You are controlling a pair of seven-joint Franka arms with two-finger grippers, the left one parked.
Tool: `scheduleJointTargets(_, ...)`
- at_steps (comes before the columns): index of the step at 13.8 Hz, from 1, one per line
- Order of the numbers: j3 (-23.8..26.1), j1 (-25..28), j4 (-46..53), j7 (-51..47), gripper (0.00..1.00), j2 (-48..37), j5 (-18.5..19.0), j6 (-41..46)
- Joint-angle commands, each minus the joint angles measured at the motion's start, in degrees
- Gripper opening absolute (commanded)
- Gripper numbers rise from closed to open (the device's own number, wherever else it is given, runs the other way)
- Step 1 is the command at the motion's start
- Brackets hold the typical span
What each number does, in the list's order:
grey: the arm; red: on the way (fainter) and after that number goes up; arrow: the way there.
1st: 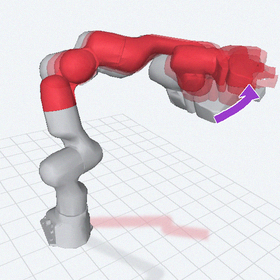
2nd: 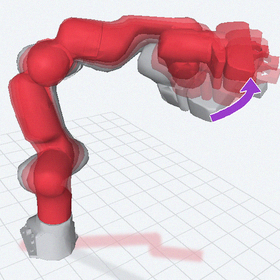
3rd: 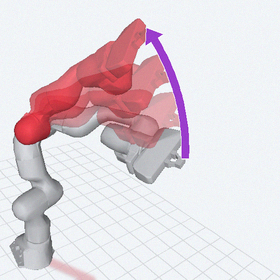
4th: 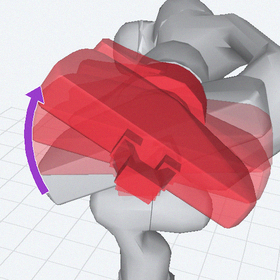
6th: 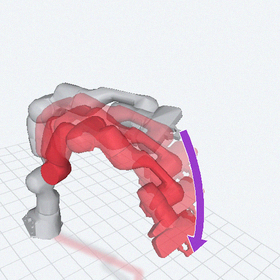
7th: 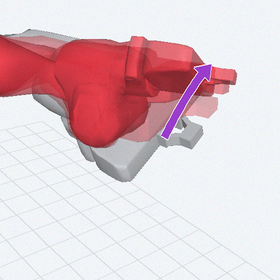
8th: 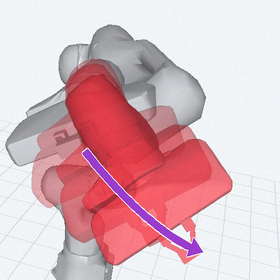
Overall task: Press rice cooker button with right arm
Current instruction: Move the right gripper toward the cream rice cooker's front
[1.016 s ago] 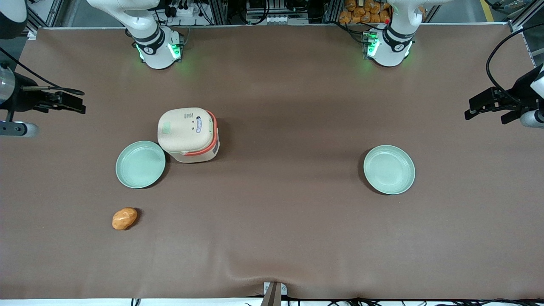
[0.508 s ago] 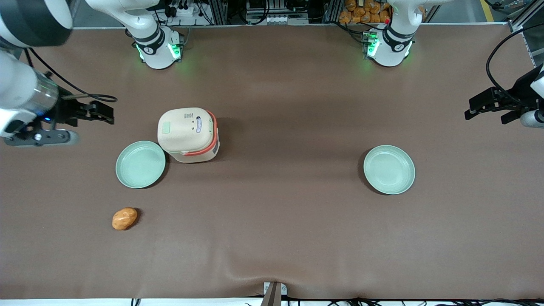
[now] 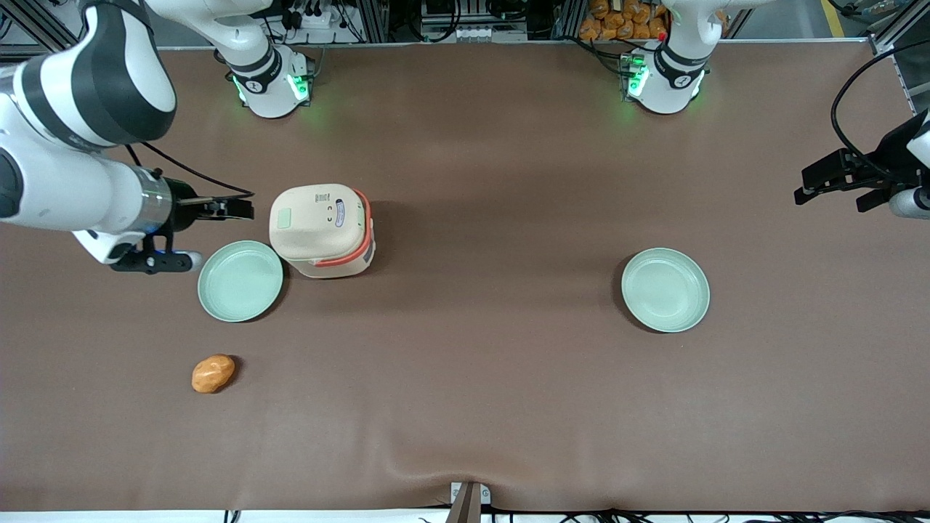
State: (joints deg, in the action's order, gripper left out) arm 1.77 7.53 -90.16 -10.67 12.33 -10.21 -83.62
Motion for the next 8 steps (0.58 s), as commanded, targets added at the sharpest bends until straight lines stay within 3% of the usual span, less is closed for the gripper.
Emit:
scheduleJointTargets(1,-0.19,2.92,-0.81,-0.31,1.0,1.28,-1.22,-2.42)
scheduleJointTargets(6,-0.19,4.07,-2.47,-0.23,1.0,4.63,-0.86,-4.61)
scheduleJointTargets(7,-0.19,4.07,-2.83,-0.23,0.9,4.72,-0.78,-4.8)
scheduleJointTargets(8,-0.19,3.99,-3.01,-0.23,0.66,4.81,-0.69,-4.8)
